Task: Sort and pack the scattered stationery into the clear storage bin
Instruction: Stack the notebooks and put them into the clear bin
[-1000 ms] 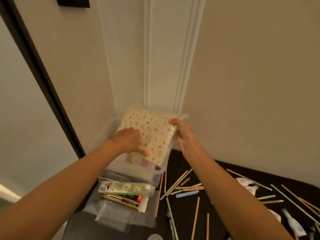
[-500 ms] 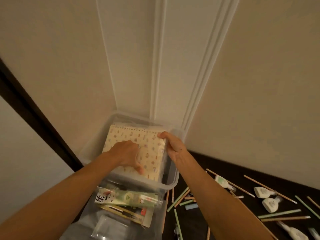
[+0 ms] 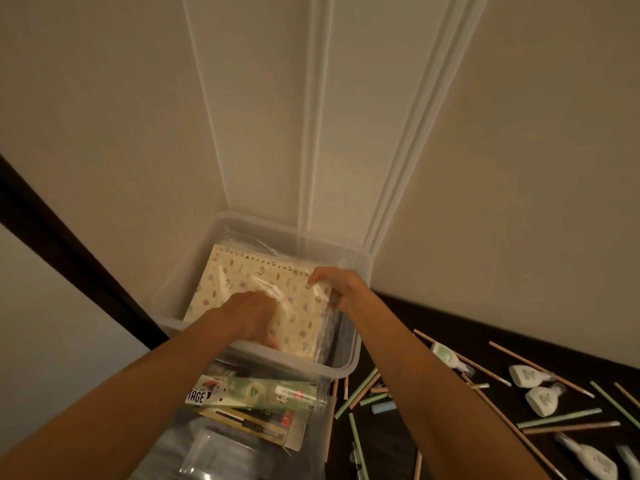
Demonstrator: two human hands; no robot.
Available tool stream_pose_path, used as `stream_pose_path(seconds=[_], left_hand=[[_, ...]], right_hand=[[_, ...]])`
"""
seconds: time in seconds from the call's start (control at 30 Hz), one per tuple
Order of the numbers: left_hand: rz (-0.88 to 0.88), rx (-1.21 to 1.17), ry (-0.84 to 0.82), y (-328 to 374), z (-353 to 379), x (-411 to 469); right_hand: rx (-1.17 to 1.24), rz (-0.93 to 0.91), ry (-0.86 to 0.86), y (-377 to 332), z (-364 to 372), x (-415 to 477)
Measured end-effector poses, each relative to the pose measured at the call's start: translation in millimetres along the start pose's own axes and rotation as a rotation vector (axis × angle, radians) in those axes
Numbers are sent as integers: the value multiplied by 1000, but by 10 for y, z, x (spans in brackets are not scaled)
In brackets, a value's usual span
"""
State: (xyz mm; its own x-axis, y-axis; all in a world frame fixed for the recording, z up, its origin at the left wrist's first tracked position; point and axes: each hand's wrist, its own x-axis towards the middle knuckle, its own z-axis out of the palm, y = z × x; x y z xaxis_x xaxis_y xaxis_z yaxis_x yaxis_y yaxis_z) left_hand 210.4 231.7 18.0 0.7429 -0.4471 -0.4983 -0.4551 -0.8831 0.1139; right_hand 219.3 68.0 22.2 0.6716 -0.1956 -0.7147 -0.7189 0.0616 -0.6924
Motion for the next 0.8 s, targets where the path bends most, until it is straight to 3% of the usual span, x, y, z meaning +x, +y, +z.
stream_pose_path(seconds=[0.17, 0.3, 0.47, 0.63, 0.8], left_hand=[[-41, 52, -19, 9, -3, 34], [-106, 84, -27, 56, -23, 9], [-212, 78, -59, 175, -94, -95], [-283, 48, 90, 428, -358, -241], [-272, -20, 280, 819, -602, -399]], right_hand=[[-92, -21, 47, 7, 89, 13], [-293, -185, 204, 118, 104, -57], [-367, -332, 239, 114, -18, -295], [-406, -399, 231, 73, -348, -645], [-213, -382, 221, 202, -734, -1004]])
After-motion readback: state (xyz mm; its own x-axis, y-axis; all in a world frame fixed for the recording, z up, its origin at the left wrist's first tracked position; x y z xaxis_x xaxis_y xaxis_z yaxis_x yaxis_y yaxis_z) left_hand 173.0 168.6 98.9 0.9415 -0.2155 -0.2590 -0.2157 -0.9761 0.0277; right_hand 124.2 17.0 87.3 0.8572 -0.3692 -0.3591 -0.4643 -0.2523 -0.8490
